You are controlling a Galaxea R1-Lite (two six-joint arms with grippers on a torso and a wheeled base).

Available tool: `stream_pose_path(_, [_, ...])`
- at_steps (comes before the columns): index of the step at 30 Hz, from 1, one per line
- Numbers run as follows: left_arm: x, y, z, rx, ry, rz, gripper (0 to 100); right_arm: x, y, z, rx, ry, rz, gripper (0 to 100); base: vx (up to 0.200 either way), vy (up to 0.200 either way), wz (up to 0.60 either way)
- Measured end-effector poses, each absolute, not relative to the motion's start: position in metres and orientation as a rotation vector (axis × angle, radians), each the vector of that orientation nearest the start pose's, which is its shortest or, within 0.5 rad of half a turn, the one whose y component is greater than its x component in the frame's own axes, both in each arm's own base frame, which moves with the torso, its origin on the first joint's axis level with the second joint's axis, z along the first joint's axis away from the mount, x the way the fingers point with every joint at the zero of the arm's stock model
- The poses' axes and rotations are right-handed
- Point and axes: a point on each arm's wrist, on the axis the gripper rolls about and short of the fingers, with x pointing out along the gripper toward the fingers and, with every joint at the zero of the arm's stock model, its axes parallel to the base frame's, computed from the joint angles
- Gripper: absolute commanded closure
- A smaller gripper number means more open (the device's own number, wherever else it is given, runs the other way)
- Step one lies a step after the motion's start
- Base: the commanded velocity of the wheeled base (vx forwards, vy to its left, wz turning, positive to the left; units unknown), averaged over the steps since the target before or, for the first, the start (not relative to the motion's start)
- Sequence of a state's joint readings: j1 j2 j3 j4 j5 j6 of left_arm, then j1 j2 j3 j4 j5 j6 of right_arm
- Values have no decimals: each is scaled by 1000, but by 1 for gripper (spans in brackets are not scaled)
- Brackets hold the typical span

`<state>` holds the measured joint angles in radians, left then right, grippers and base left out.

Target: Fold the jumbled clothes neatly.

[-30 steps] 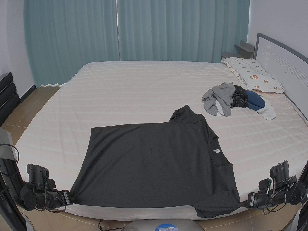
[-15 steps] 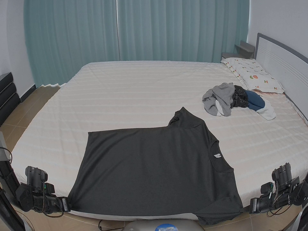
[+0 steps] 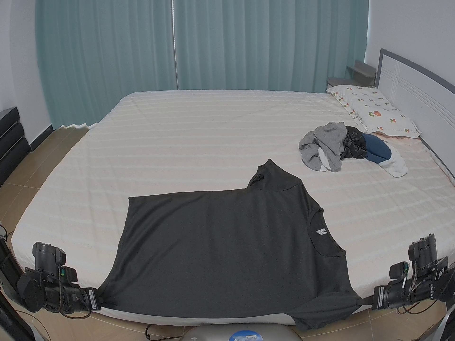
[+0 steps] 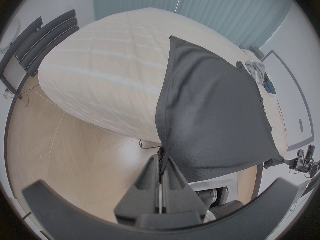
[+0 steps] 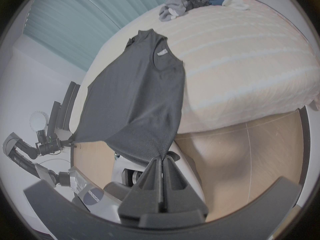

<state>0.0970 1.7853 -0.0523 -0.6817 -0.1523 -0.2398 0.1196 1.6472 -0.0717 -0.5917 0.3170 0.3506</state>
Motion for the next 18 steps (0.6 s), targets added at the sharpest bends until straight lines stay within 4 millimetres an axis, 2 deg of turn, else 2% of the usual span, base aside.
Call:
stream_pose_path(9, [196, 15, 35, -500, 923, 134, 100, 189, 28, 54, 440, 947, 227, 100, 0, 0, 0])
stream_pose_path(18, [230, 11, 52, -648, 911, 174, 100, 225, 28, 62, 490, 889, 200, 100, 0, 0, 0])
